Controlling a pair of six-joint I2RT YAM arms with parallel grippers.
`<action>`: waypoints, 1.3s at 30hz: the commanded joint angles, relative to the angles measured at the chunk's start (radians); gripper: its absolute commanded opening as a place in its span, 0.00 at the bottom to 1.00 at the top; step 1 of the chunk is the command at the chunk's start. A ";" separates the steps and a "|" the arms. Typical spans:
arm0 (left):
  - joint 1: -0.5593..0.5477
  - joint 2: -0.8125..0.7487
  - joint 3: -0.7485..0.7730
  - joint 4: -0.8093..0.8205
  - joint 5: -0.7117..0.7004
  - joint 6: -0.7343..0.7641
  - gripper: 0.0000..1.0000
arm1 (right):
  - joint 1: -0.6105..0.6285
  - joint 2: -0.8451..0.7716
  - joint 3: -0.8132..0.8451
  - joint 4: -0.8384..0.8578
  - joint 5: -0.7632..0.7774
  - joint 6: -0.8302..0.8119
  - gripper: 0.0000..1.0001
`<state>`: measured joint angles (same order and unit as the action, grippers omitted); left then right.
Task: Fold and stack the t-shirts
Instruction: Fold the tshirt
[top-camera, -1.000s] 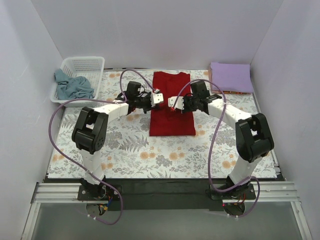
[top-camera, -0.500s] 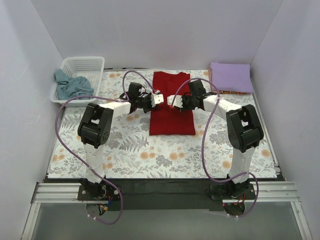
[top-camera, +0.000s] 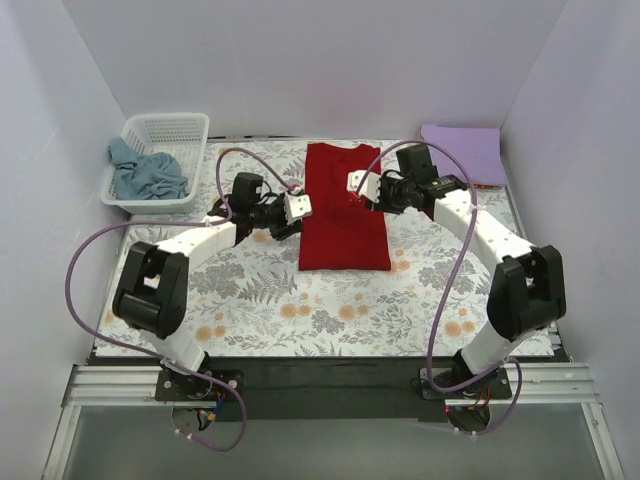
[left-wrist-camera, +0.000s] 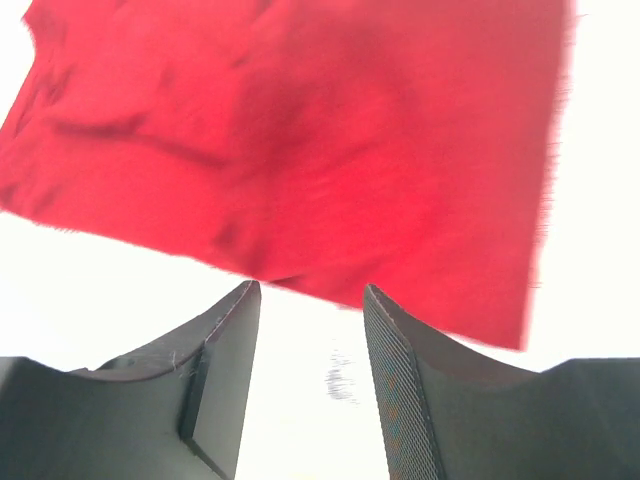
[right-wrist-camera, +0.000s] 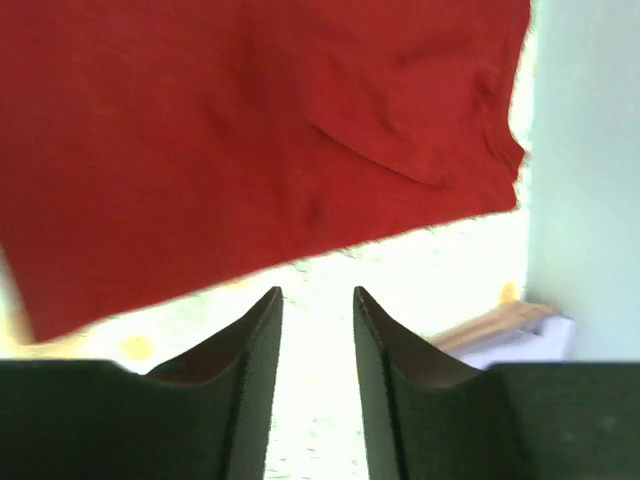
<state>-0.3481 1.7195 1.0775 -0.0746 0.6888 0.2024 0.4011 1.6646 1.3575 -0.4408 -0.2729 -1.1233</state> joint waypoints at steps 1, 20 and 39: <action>-0.064 -0.086 -0.099 -0.045 0.043 0.025 0.45 | 0.057 -0.061 -0.102 -0.153 -0.087 0.088 0.39; -0.149 0.034 -0.241 -0.014 -0.098 0.107 0.45 | 0.084 0.058 -0.382 0.002 -0.008 0.177 0.45; -0.141 0.015 -0.163 -0.093 -0.074 0.083 0.00 | 0.047 -0.012 -0.321 -0.061 -0.011 0.206 0.01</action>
<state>-0.4942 1.7451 0.8833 -0.1059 0.6239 0.3058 0.4637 1.7004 1.0046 -0.4248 -0.3031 -0.9211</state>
